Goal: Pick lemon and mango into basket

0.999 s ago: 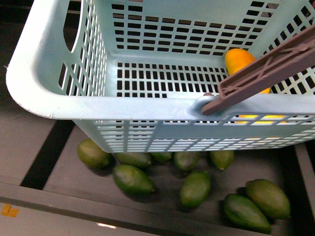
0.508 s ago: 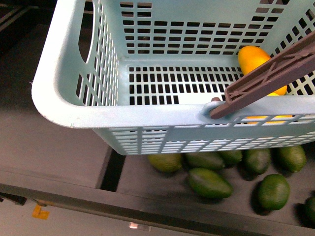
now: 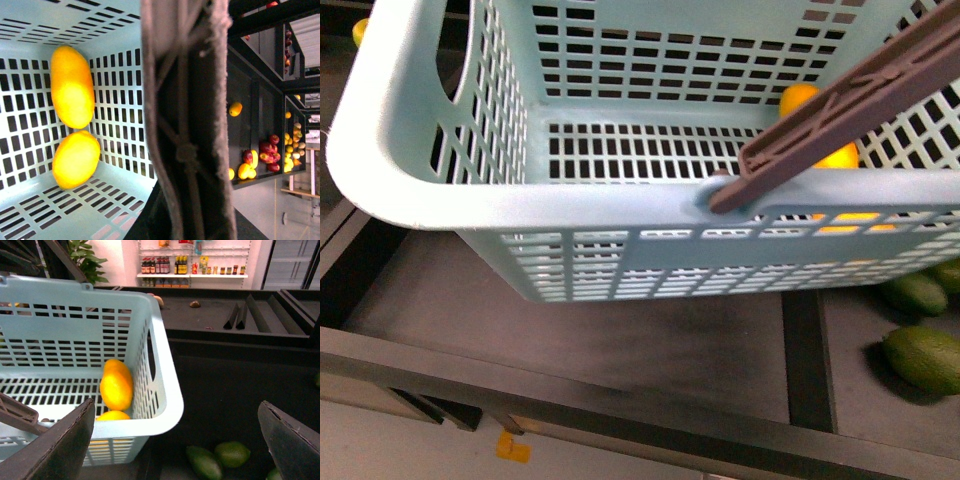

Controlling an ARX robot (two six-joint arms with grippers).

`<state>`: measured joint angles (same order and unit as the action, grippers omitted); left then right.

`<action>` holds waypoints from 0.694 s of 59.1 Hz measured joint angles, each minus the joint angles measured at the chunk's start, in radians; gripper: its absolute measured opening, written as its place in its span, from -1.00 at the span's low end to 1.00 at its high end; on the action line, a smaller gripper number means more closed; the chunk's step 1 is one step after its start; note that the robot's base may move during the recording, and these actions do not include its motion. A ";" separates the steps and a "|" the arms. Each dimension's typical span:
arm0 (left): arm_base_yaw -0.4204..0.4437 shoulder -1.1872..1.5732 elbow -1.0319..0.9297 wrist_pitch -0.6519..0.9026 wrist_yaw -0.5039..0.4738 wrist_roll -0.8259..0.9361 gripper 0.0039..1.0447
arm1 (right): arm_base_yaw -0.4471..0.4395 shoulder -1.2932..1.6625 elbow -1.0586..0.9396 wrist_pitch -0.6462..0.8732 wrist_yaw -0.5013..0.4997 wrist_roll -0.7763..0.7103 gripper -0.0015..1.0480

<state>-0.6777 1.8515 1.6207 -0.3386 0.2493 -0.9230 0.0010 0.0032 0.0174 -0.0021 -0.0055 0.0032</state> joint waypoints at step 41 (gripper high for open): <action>0.071 0.209 0.227 0.003 -0.550 -0.337 -0.92 | 0.000 0.000 0.000 0.000 0.005 0.000 0.83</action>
<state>-0.6067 2.0609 1.8481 -0.3359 -0.3004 -1.2598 0.0006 0.0029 0.0174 -0.0021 -0.0006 0.0032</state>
